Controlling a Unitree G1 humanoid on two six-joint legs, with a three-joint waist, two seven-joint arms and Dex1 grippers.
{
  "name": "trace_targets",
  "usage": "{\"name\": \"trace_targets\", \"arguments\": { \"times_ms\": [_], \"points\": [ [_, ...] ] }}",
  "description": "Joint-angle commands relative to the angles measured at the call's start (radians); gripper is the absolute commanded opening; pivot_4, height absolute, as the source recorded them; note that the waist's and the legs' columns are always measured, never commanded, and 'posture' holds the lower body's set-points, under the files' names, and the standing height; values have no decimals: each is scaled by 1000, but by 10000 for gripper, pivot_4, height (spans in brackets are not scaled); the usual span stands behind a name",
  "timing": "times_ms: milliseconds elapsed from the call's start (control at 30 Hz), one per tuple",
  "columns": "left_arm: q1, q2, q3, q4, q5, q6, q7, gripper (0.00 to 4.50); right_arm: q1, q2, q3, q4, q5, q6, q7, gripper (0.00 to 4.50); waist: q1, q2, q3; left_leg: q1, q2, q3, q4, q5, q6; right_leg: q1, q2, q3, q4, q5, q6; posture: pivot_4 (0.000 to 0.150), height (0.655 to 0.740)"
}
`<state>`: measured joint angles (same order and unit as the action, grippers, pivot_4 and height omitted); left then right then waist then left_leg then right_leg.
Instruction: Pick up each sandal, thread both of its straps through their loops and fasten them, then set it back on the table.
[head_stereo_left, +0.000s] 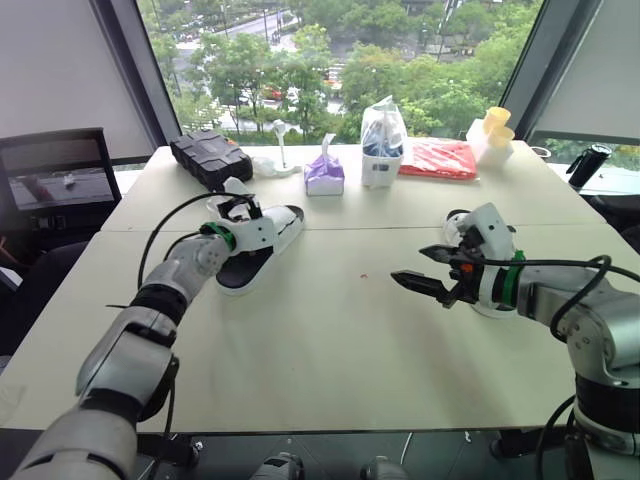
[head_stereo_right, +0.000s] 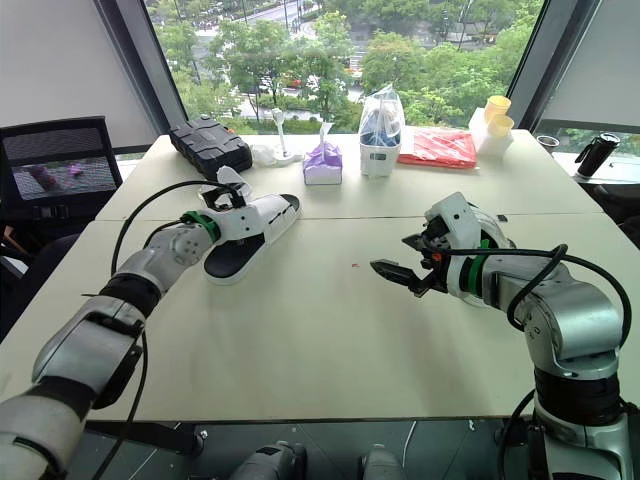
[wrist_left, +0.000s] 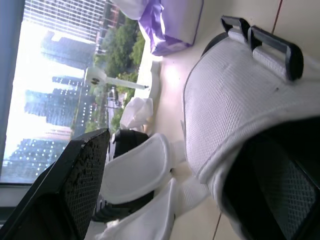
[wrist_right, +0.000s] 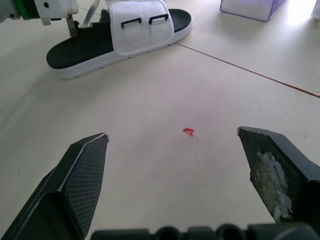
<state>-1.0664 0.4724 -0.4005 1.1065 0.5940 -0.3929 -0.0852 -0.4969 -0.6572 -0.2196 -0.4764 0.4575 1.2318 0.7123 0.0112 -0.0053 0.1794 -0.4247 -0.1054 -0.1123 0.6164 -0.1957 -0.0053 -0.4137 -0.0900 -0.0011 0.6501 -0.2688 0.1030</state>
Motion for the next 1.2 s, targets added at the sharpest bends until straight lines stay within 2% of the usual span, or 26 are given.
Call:
{"name": "trace_targets", "arguments": {
  "times_ms": [33, 133, 233, 267, 300, 367, 533, 667, 800, 1033, 1133, 1200],
  "points": [
    [-65, -51, -47, 125, 61, 3, 121, 44563, 10, -14, -9, -49, 12, -11, -45, 45000, 1, 0, 0, 0, 0, 0, 0, 0, 0, 0, 0, 0, 0, 0, 0, 1500, 7400],
    [-92, -92, -80, 191, 96, 35, 187, 36698, 23, -12, -10, -61, 19, -11, -73, 45000, 1, 0, 0, -1, -1, 0, 1, 0, 0, 0, 0, 0, 0, 0, 0, 1500, 7400],
    [-98, -120, -84, 227, 100, 67, 209, 20944, 33, -13, -9, -66, 22, -14, -99, 45000, 0, -1, 0, -1, -1, 0, 2, 0, 1, 0, 0, 0, 1, 1, 1, 1500, 7400],
    [-98, -126, -83, 233, 99, 75, 213, 16910, 36, -14, -10, -68, 24, -14, -105, 45000, 0, -1, 0, -1, -1, 0, 2, 0, 1, 0, 0, 0, 1, 1, 1, 1500, 7400],
    [-99, -130, -82, 237, 98, 80, 216, 9782, 37, -14, -9, -68, 26, -15, -112, 45000, 1, -1, 0, -1, -1, 0, 3, 0, 1, 0, 0, 0, 2, 1, 1, 1500, 7400],
    [-97, -136, -82, 244, 97, 90, 223, 584, 39, -15, -8, -68, 30, -19, -125, 45000, 1, 0, 0, -1, -1, -1, 5, 0, 1, 1, 1, 0, 3, 1, 1, 1500, 7400],
    [-103, -136, -80, 242, 92, 69, 239, 185, 43, -20, -7, -70, 38, -26, -141, 45000, 1, 0, 0, 0, -1, -1, 9, -1, 2, 3, 1, -1, 3, 1, 2, 1500, 7400],
    [-118, -117, -121, 213, 133, -47, 302, 185, 44, -28, -3, -61, 42, -38, -146, 45000, 3, 0, 0, -1, -1, -1, 10, -1, 2, 3, 1, -1, 3, 1, 2, 1500, 7400],
    [-110, -70, -240, 119, 238, -377, 384, 185, 54, -72, -9, -33, 31, -79, -127, 45000, 4, -1, 0, -2, -1, -1, 10, -1, 2, 2, 0, -1, 3, 1, 3, 1500, 7400],
    [-146, 14, -382, 16, 412, -716, 559, 185, 79, -162, -23, 25, 24, -144, -90, 45000, -1, -2, 1, -3, -2, 1, 11, -3, 5, 2, -4, 0, 1, 2, 4, 1500, 7400],
    [-159, 30, -414, 0, 440, -879, 577, 185, 81, -183, -37, 42, 30, -162, -87, 45000, 0, -2, 1, -3, -2, 1, 10, -3, 5, 2, -4, 0, 1, 2, 4, 1500, 7400],
    [-161, 30, -417, -1, 452, -924, 588, 185, 79, -186, -44, 43, 38, -163, -89, 45000, 2, -2, 1, -3, -2, 1, 11, -3, 5, 2, -4, 0, 1, 2, 4, 1500, 7400]
  ]
}}
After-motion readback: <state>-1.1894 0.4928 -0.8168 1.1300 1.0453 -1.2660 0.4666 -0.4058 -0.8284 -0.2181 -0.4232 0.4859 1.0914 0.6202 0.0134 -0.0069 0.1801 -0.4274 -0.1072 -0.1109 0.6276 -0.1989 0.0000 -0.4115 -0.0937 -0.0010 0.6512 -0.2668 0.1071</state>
